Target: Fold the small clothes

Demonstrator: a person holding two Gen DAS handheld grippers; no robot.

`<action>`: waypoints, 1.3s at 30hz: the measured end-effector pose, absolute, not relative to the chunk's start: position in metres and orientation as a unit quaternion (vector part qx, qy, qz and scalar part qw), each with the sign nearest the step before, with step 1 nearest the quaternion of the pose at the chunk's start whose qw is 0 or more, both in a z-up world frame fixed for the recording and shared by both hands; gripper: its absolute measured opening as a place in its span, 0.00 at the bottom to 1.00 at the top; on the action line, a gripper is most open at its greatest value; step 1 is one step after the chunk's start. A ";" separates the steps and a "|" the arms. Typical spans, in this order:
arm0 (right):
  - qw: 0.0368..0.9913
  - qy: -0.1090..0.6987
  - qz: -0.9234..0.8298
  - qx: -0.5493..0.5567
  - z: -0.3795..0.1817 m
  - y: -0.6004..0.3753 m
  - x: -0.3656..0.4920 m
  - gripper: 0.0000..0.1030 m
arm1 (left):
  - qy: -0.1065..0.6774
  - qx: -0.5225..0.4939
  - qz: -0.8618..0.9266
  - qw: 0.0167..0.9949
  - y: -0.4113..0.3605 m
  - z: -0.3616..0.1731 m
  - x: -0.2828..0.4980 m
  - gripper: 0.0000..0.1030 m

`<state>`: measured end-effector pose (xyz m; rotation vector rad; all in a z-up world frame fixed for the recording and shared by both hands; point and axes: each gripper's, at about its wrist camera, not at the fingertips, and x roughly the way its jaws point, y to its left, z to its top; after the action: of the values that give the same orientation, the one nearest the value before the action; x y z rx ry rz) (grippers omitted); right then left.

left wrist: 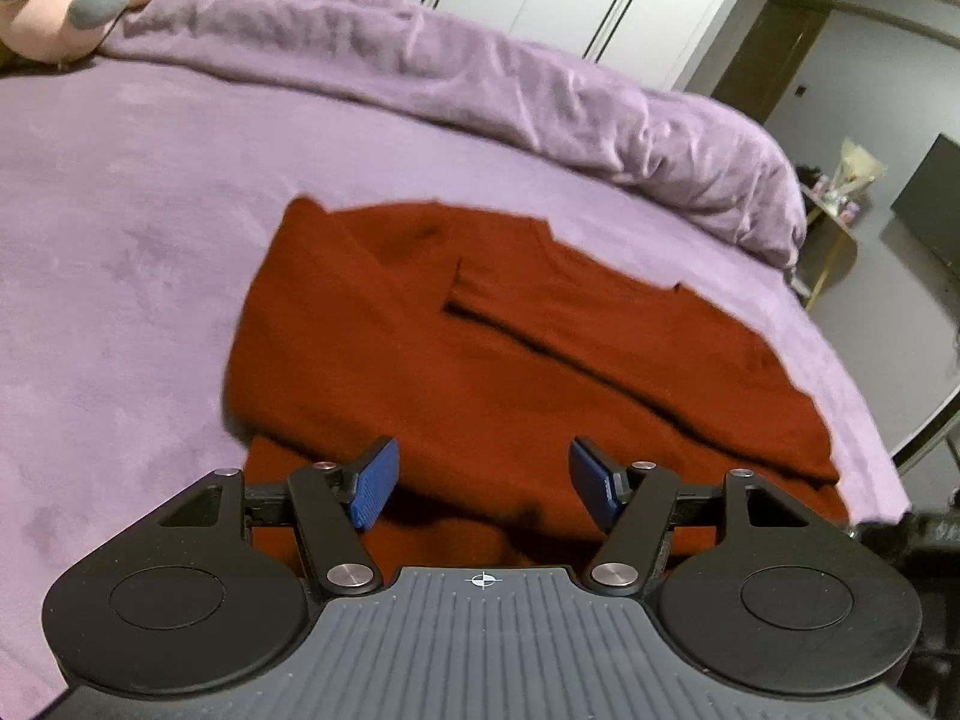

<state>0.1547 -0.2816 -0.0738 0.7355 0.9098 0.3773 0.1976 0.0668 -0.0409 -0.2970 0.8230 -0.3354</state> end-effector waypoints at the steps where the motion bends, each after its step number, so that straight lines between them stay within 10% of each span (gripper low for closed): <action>1: 0.823 0.418 0.159 0.349 -0.072 -0.286 0.150 0.52 | 0.403 -0.143 -0.161 0.890 0.066 -0.044 0.196 0.66; 14: 0.781 0.420 0.081 0.456 -0.111 -0.291 0.176 0.36 | 0.438 -0.139 -0.156 0.875 0.067 -0.068 0.179 0.66; 18: 0.782 0.425 0.091 0.447 -0.106 -0.283 0.187 0.04 | 0.436 -0.136 -0.157 0.876 0.067 -0.067 0.182 0.67; 29: 0.939 0.254 0.008 0.232 0.014 -0.298 0.215 0.04 | 0.414 -0.125 -0.120 0.894 0.057 -0.060 0.229 0.68; 39: 0.890 0.338 -0.084 0.293 -0.066 -0.390 0.221 0.06 | 0.409 -0.100 -0.115 0.900 0.047 -0.066 0.242 0.72</action>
<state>0.2215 -0.3901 -0.0665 0.6087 0.7017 -0.1748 0.2420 0.0465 -0.0662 -0.2068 0.8464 -0.2386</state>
